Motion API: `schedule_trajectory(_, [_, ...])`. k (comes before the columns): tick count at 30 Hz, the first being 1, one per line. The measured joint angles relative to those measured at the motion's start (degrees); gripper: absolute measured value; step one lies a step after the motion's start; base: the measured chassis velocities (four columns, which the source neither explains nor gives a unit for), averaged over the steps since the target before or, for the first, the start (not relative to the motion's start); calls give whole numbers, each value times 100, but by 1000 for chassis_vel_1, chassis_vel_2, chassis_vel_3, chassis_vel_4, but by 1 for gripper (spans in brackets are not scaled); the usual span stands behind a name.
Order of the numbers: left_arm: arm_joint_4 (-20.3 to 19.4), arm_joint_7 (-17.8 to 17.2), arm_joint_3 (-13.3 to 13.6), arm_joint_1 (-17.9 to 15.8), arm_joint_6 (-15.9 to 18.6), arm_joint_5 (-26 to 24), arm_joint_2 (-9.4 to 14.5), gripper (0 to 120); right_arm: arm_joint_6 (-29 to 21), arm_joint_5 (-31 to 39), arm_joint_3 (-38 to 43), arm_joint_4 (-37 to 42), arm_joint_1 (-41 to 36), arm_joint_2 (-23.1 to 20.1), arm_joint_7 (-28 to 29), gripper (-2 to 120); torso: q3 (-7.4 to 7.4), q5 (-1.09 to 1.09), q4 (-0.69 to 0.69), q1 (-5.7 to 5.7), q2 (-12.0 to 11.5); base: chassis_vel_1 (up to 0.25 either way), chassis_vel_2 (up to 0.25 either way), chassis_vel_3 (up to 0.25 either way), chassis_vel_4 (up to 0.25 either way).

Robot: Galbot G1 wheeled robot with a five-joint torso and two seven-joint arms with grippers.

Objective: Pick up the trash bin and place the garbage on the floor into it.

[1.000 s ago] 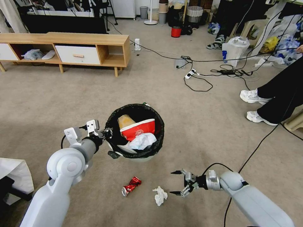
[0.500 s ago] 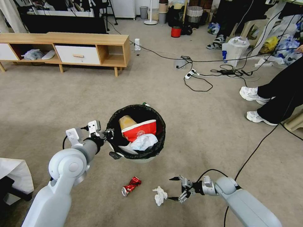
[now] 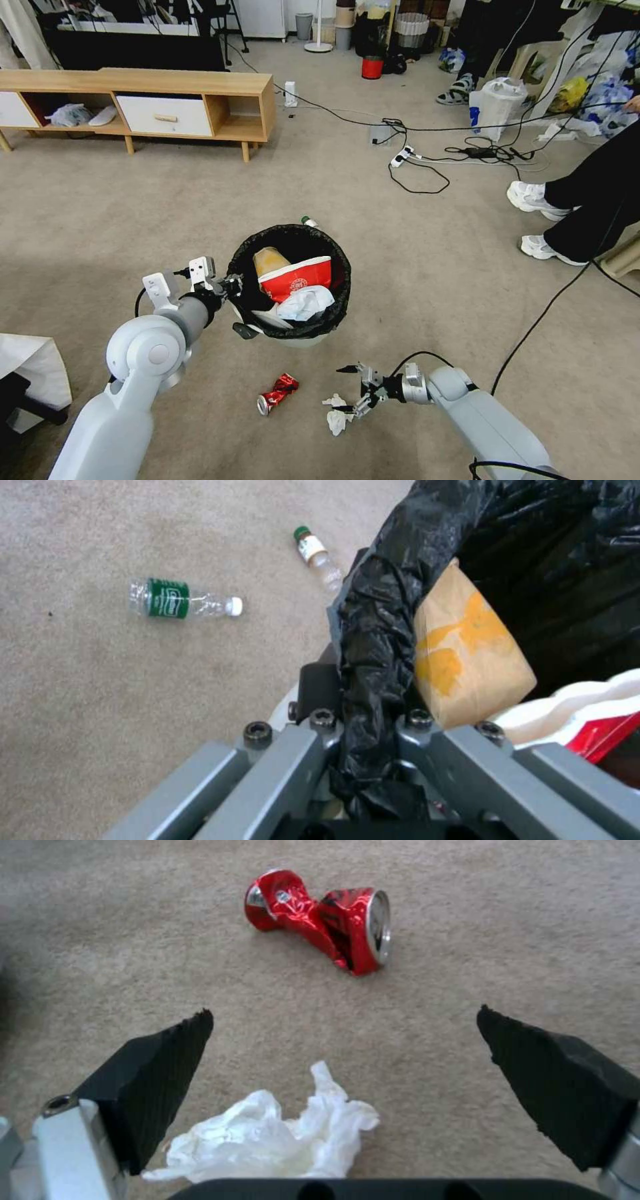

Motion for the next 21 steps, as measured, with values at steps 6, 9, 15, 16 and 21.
schedule_trajectory(6, [12,11,-5,-5,0,1,19,2,29,-66,-22,-143,33,153,0,100,0,1,1,0,0,0,0,0,0])
schedule_trajectory(9, [19,13,-14,-12,0,0,25,2,36,-90,-27,-200,44,210,0,100,0,1,1,0,0,0,0,0,0])
schedule_trajectory(15, [30,21,-27,-14,-1,-4,20,2,50,-140,-69,-305,34,271,0,100,0,1,0,0,0,0,0,0,0])
schedule_trajectory(16, [38,23,-31,-14,-2,-4,16,2,54,-153,-69,-328,25,276,0,100,0,0,0,0,0,0,0,0,0])
schedule_trajectory(21, [66,31,-32,-31,-4,-1,2,2,82,-204,-65,-440,-7,318,0,100,0,1,1,0,0,0,0,0,0])
